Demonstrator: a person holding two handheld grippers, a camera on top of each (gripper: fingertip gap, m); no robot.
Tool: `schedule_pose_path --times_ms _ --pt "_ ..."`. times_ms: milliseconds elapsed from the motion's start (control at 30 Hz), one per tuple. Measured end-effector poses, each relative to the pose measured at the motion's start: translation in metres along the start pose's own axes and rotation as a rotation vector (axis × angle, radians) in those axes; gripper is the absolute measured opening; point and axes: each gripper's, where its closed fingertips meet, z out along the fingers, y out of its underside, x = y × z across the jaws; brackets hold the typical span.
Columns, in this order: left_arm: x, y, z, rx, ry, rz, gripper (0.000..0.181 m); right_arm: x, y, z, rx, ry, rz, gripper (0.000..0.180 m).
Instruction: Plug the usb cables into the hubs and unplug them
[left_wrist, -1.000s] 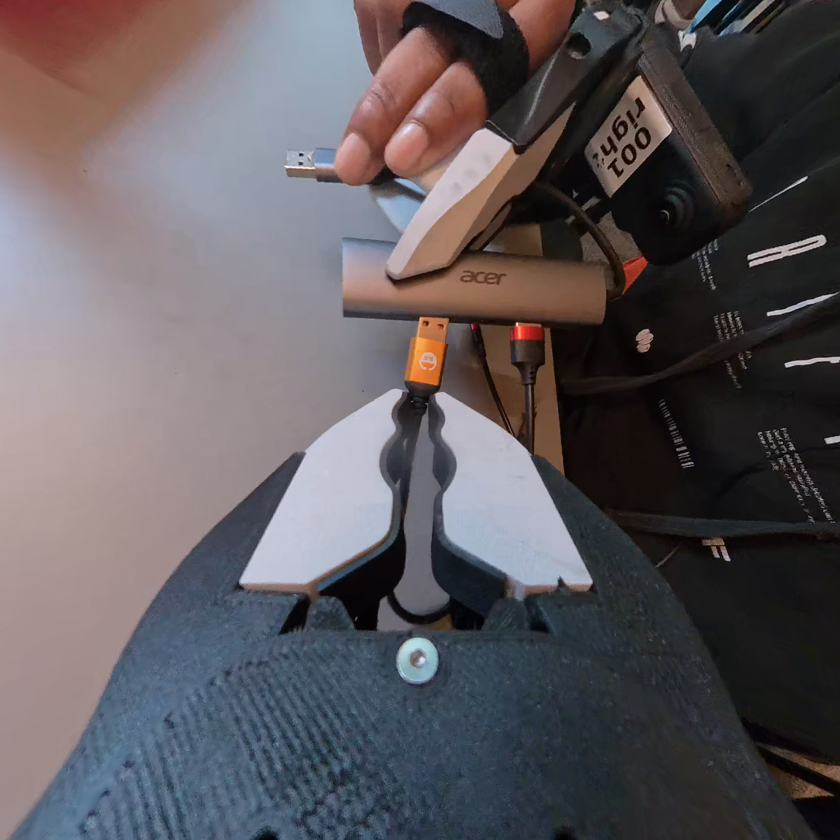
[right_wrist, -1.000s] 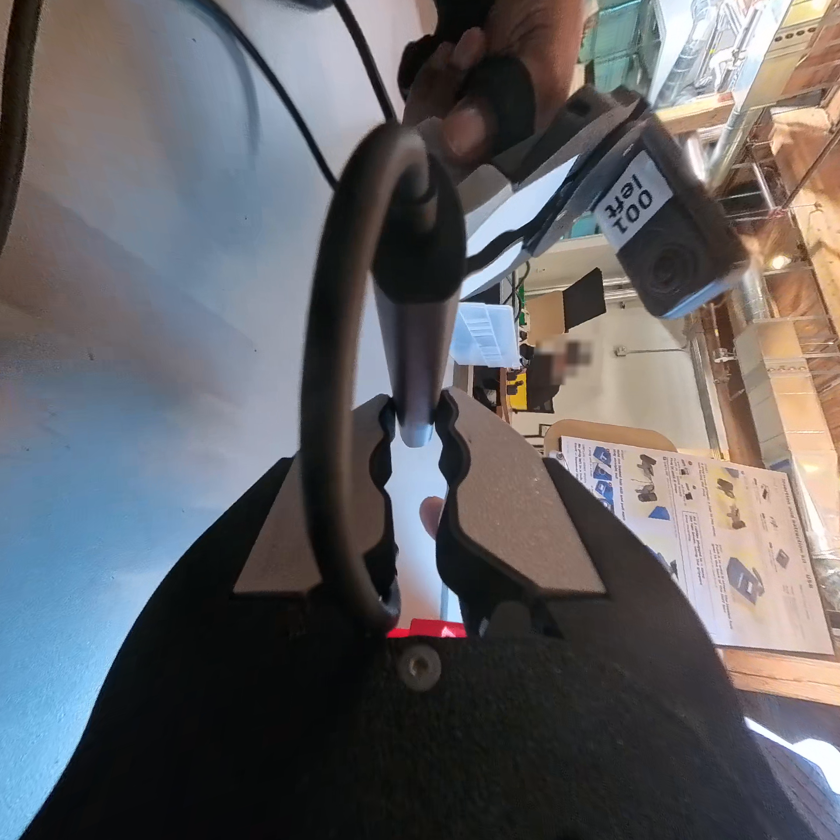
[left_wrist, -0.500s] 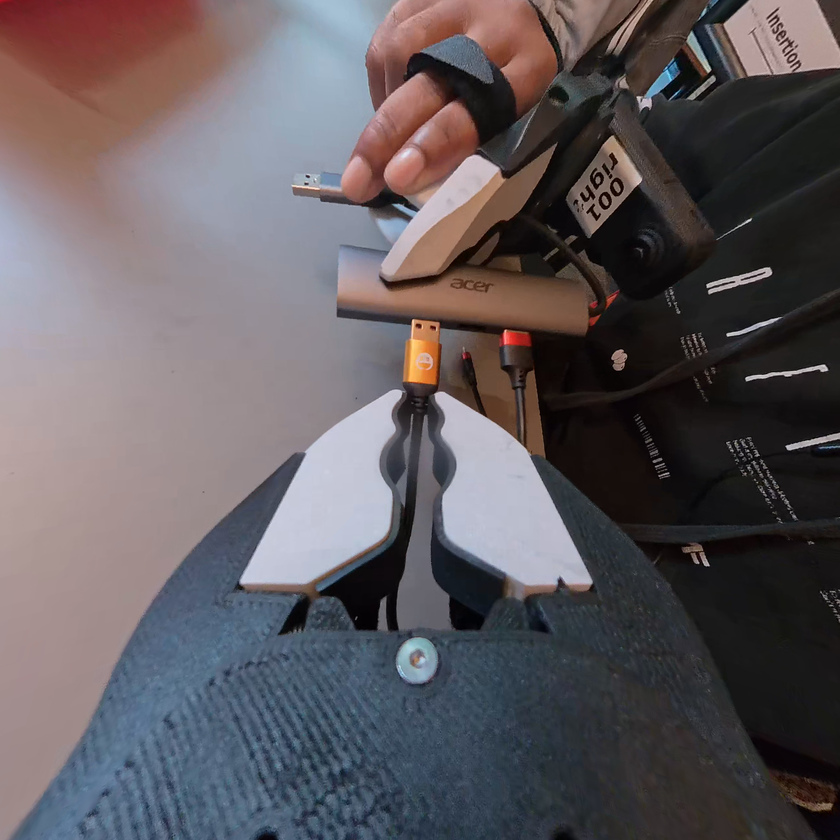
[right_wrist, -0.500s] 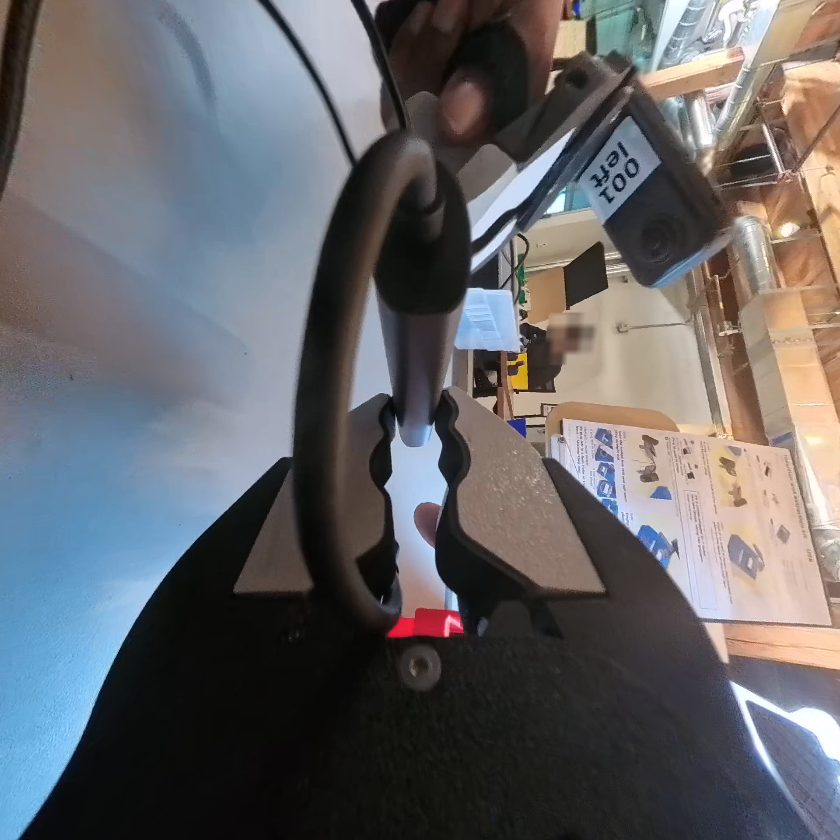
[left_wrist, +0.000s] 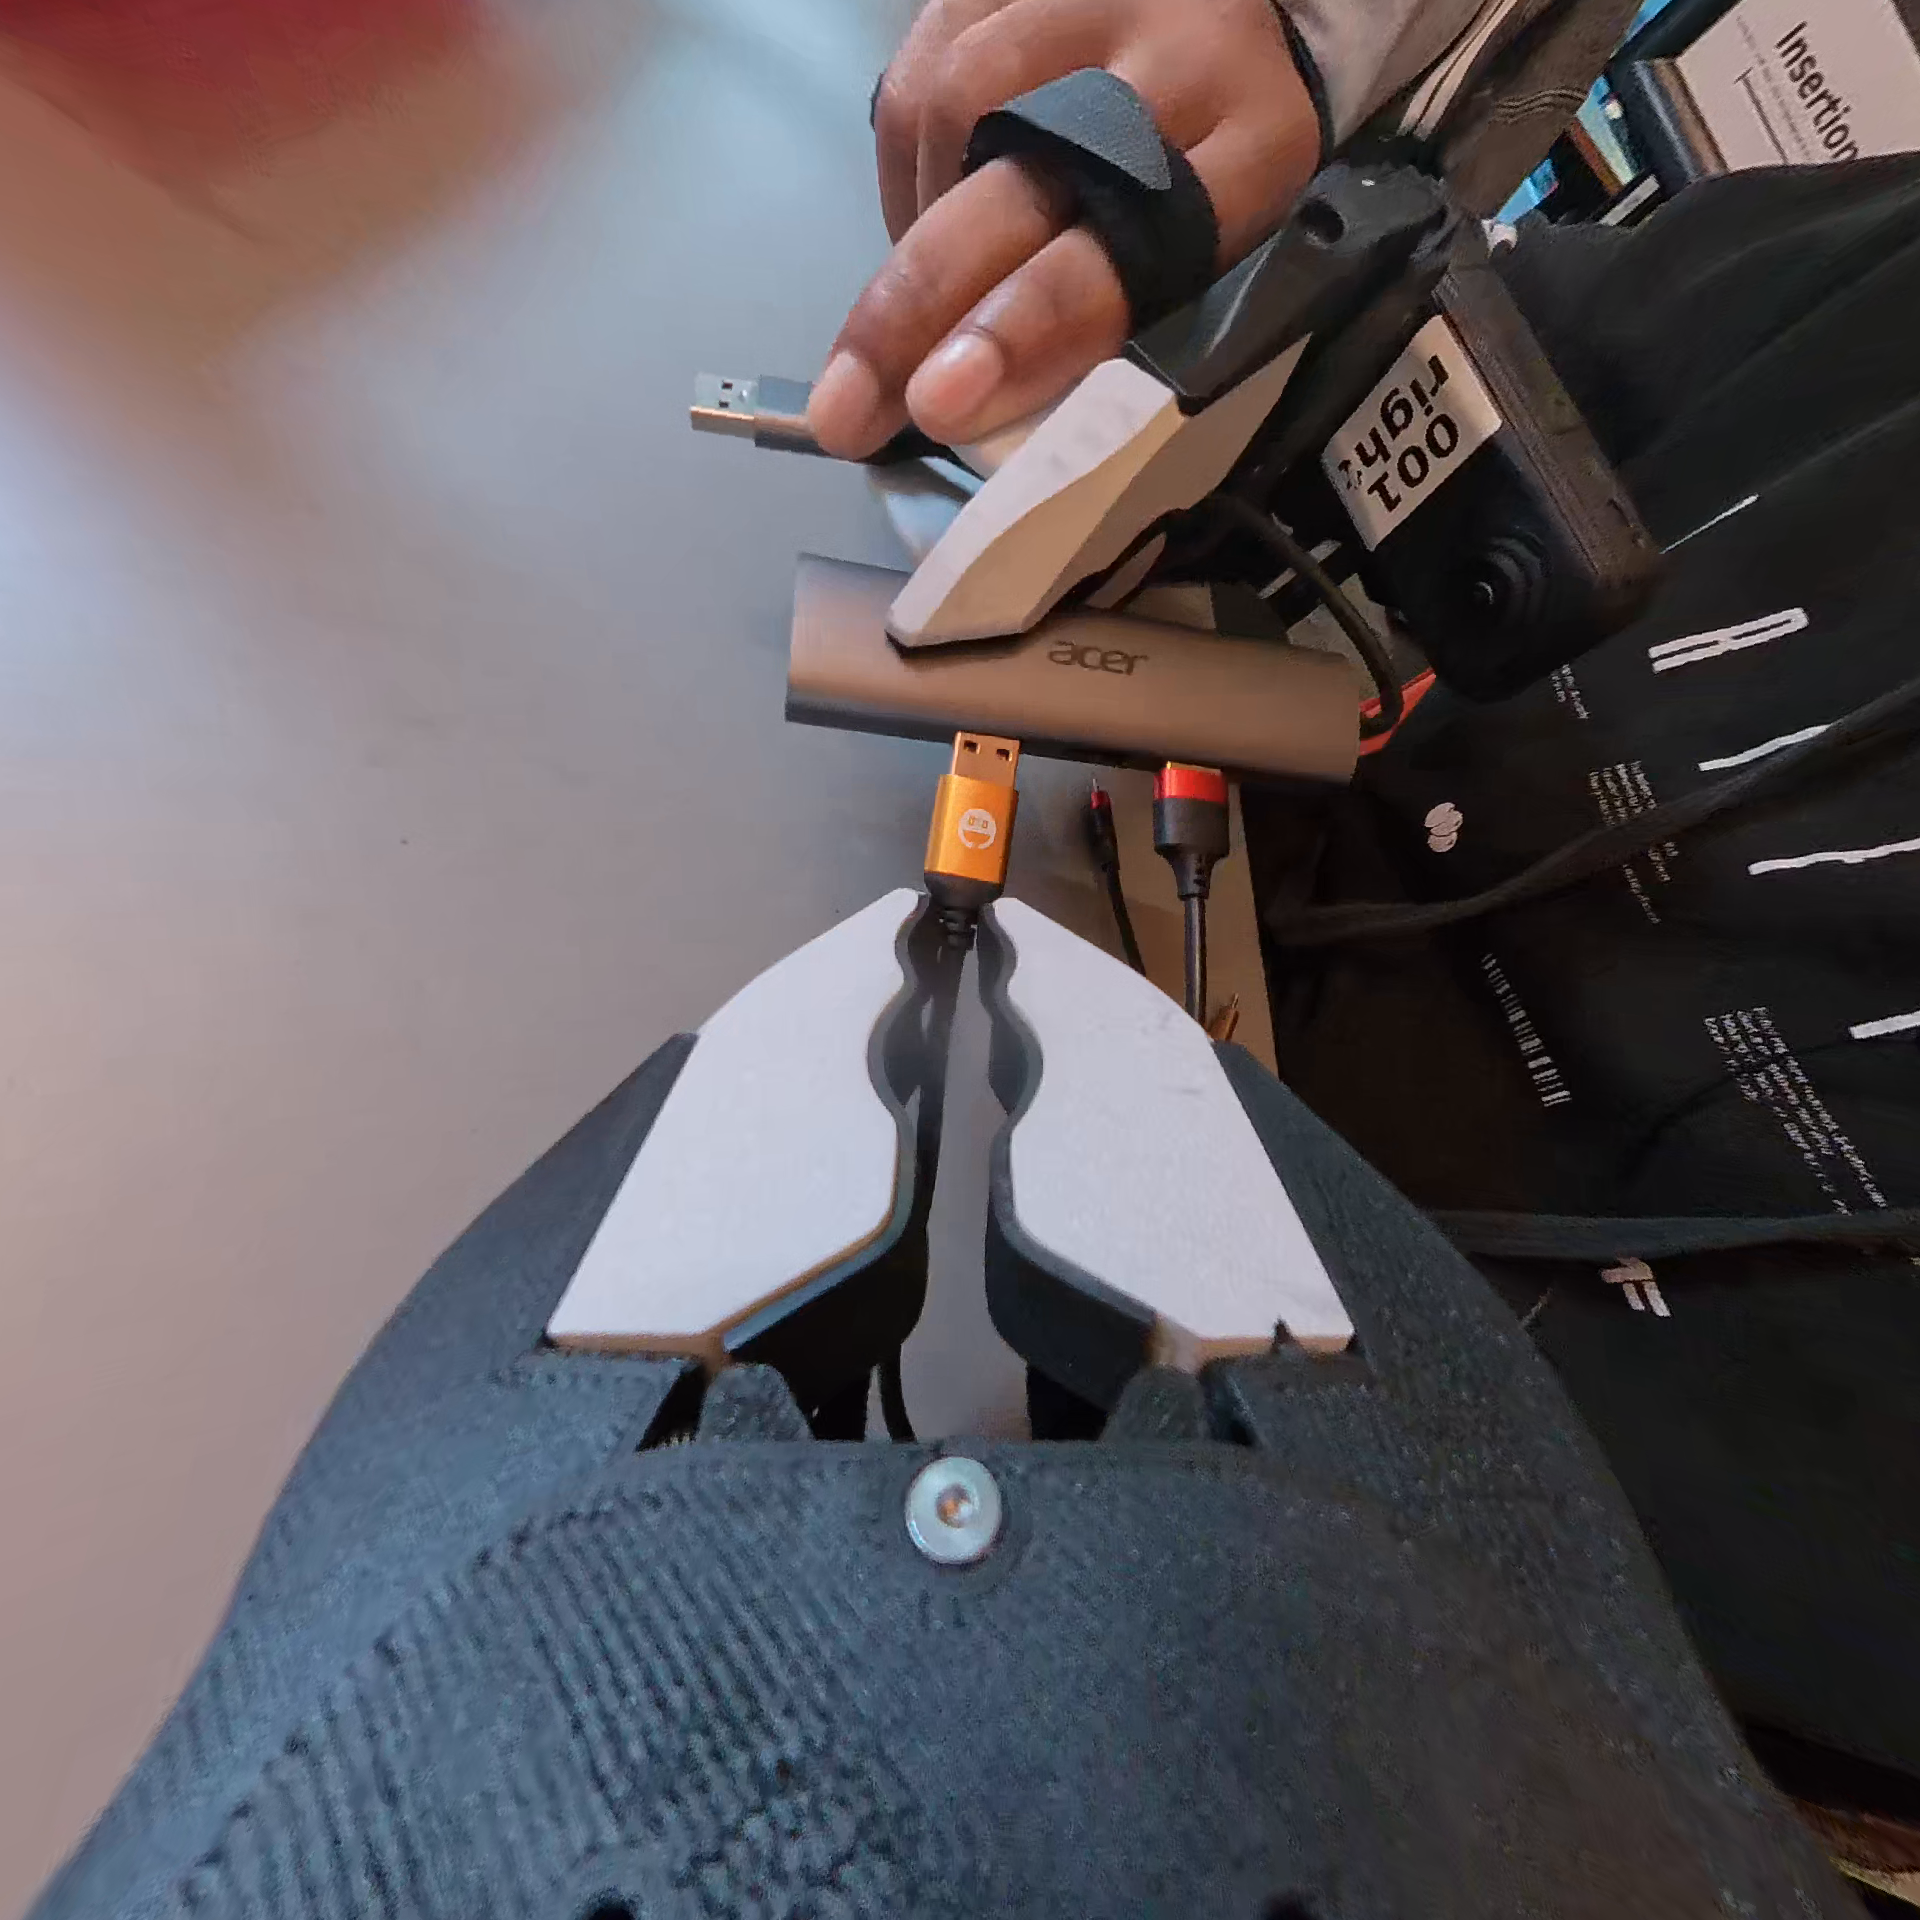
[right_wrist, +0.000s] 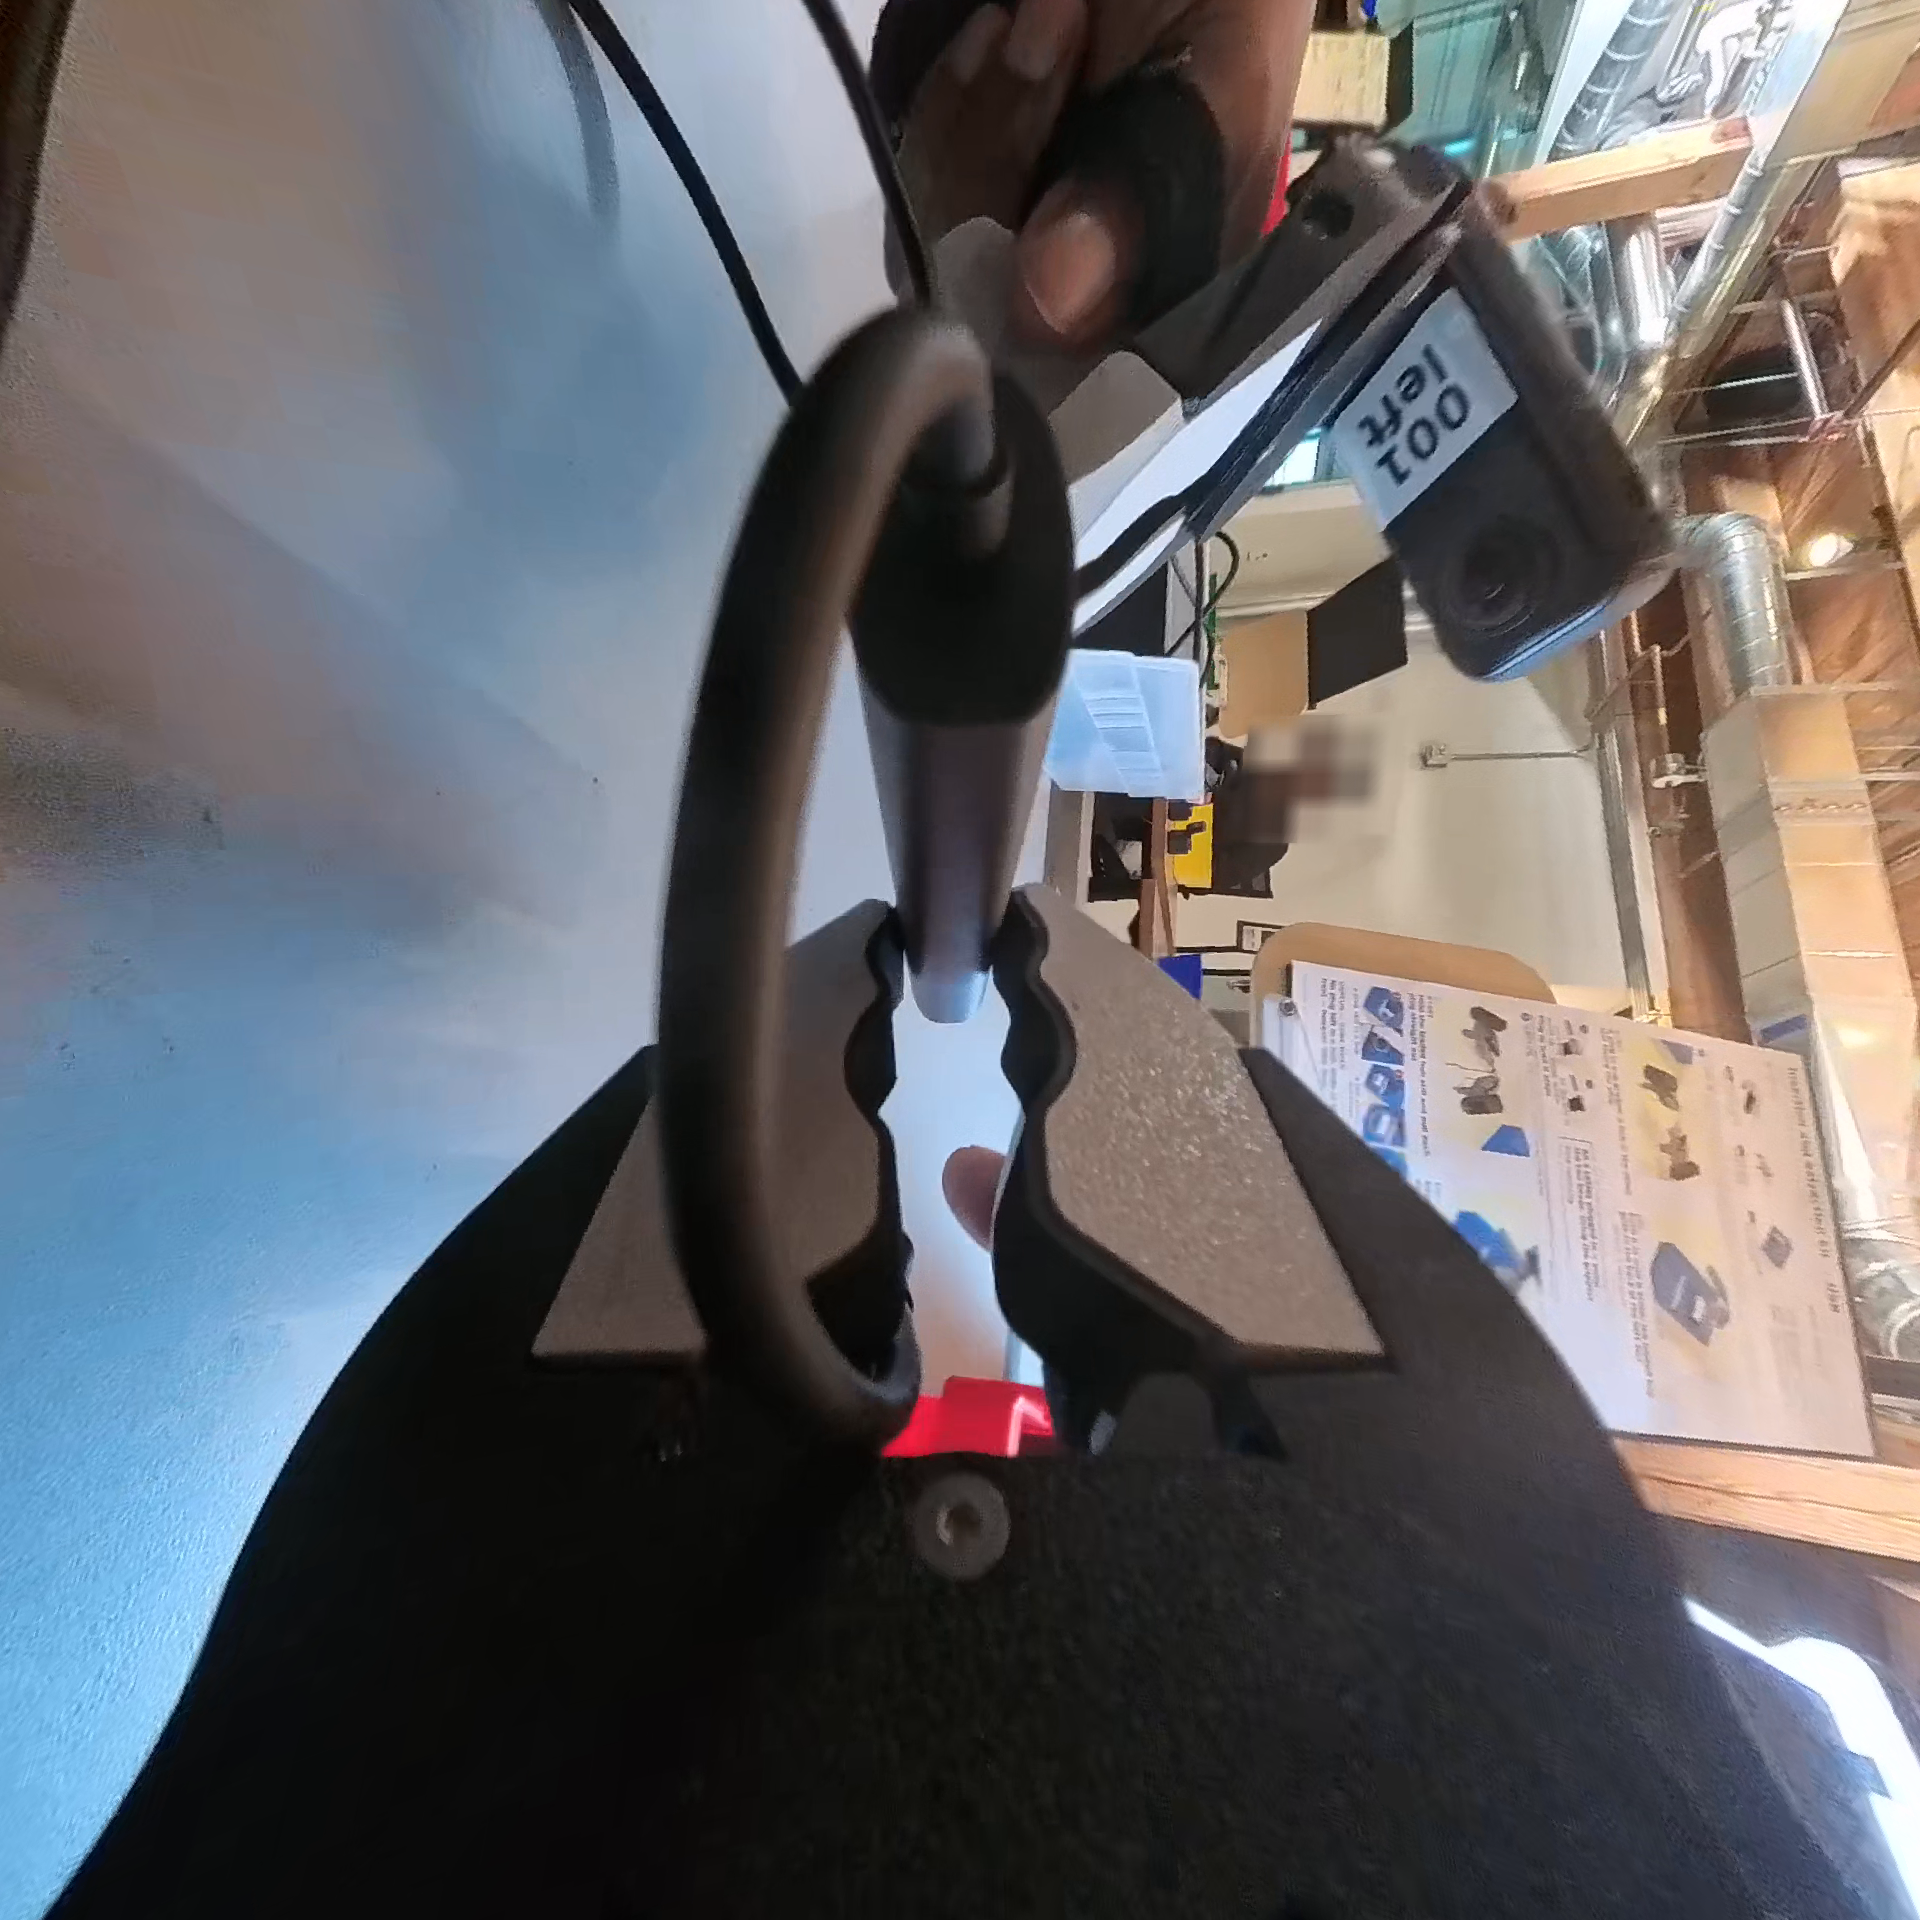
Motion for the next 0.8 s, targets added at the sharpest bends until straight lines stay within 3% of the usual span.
schedule_pose_path --times_ms 800 --pt "0.006 -0.005 0.007 0.069 0.054 -0.05 0.007 0.0 -0.003 -0.002 0.009 -0.036 0.05 0.018"
